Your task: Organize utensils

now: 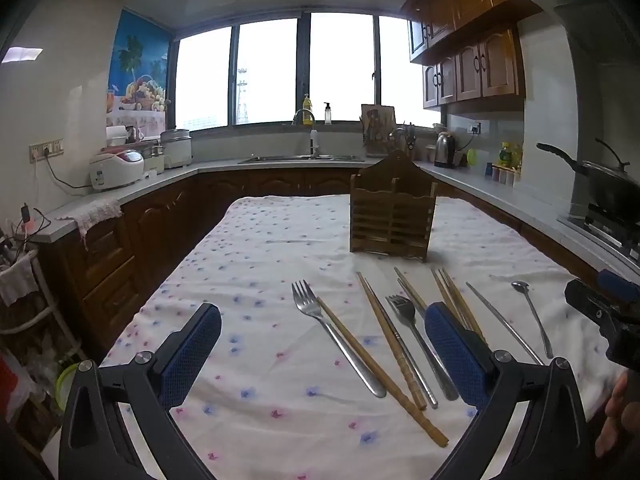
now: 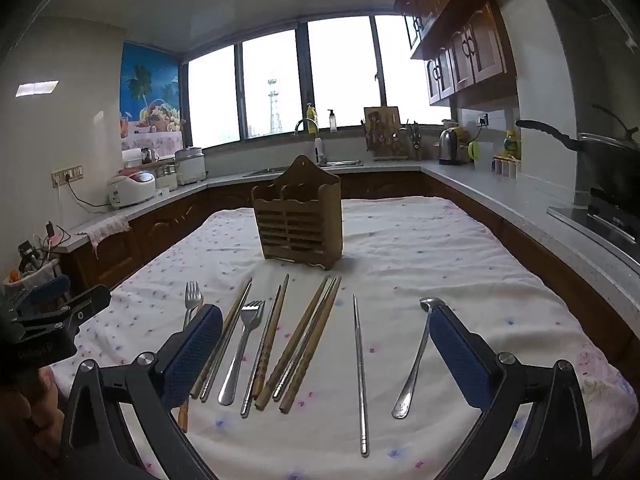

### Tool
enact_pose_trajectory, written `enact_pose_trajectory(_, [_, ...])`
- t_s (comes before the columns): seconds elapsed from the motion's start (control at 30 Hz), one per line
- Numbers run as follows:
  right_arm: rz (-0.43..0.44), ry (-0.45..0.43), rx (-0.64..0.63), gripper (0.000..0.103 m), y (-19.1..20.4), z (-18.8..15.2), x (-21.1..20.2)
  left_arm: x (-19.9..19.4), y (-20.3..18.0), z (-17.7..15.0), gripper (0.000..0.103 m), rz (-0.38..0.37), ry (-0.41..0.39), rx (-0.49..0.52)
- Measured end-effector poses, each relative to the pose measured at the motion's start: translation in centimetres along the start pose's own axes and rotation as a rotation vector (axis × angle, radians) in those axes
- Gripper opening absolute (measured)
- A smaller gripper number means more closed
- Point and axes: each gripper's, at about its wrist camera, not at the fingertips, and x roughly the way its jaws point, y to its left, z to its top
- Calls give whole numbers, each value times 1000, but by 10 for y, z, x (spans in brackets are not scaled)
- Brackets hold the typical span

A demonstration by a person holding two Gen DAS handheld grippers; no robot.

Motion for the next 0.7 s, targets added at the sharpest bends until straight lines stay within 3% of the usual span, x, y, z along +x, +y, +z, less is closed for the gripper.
enact_pose_trajectory(0.7, [22, 14, 20, 103, 2, 5, 3, 3, -1, 2, 102, 1, 5, -6])
